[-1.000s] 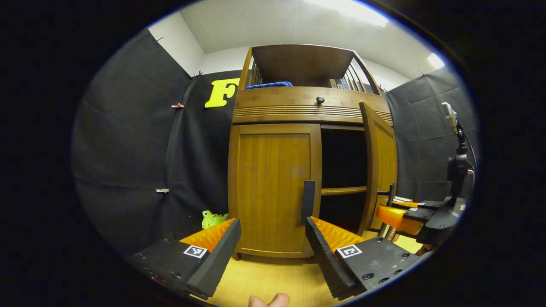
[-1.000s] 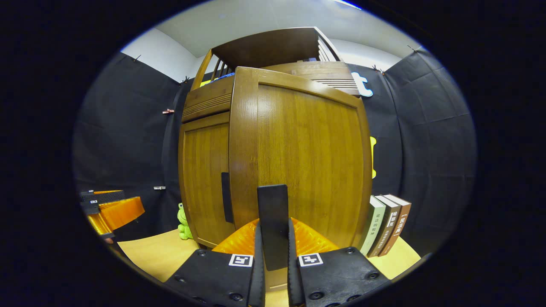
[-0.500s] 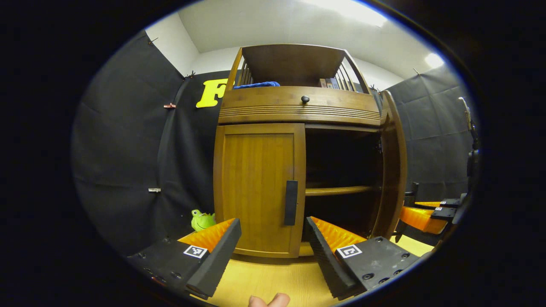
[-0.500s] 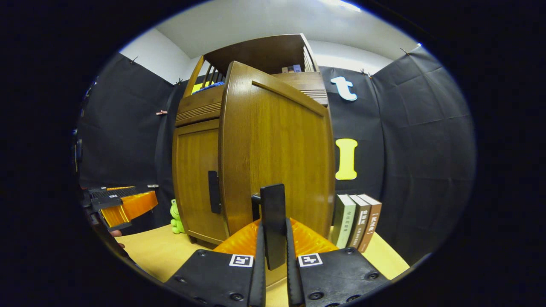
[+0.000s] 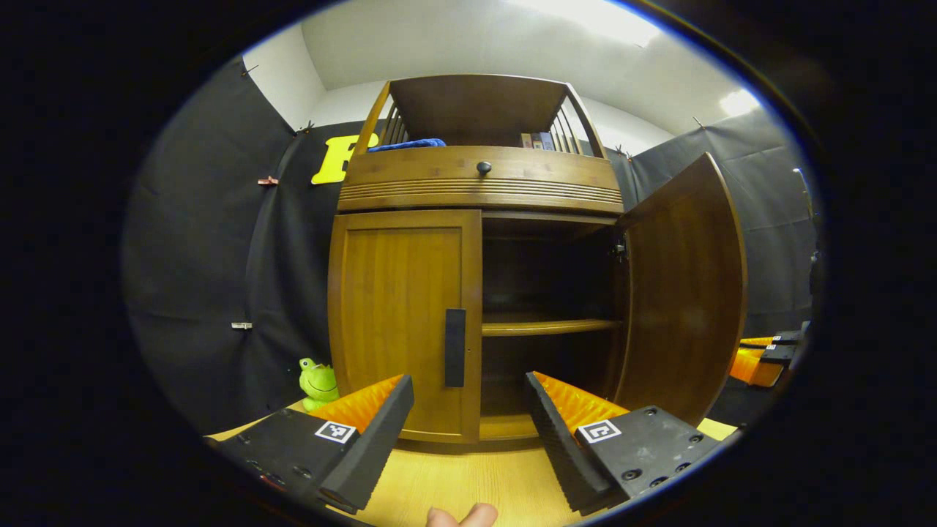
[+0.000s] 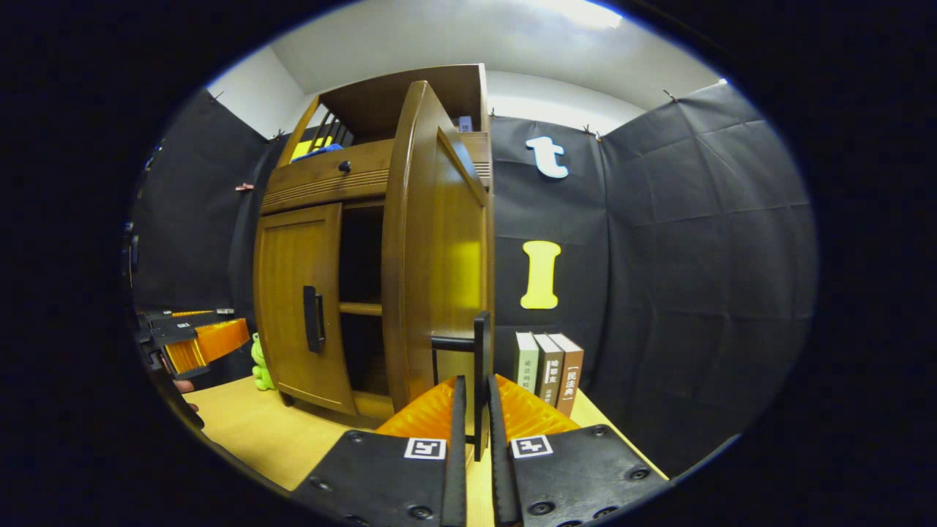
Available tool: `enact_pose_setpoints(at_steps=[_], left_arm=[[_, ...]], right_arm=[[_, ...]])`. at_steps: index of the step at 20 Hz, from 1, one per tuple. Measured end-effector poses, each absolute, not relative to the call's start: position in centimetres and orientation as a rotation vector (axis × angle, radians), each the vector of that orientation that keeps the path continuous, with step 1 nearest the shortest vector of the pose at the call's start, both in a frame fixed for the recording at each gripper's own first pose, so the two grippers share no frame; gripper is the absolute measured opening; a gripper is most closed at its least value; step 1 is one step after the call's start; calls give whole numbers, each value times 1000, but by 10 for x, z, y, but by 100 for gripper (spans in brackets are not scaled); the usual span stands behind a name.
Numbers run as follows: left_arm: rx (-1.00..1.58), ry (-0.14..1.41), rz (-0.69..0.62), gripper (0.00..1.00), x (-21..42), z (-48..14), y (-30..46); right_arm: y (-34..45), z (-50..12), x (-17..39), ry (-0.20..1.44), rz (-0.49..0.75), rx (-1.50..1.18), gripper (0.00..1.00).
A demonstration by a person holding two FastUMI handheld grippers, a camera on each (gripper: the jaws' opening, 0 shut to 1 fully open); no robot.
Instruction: Open the right door of the double-door shoe cabinet with the right hand, and open the left door with the left hand.
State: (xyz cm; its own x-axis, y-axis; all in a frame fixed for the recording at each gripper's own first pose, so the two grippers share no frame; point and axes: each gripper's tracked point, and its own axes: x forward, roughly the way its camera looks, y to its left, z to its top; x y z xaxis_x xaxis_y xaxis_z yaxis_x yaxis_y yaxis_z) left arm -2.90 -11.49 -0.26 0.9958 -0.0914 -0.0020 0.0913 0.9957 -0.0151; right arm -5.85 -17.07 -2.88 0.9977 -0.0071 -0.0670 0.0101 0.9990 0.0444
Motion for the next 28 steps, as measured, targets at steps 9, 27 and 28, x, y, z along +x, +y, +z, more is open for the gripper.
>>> enact_pose_setpoints(at_steps=[9, 27, 28], left_arm=[[-37, -8, -110, 94, -21, 1, -127], [-3, 21, -118, 93, 52, -25, -105], [-22, 24, -122, 93, 61, -25, -103]], right_arm=[[-225, -25, -63, 64, -63, 59, 18], [-145, 26, -111, -52, 10, 118, 95], [-134, 20, -104, -34, 26, 114, 98]])
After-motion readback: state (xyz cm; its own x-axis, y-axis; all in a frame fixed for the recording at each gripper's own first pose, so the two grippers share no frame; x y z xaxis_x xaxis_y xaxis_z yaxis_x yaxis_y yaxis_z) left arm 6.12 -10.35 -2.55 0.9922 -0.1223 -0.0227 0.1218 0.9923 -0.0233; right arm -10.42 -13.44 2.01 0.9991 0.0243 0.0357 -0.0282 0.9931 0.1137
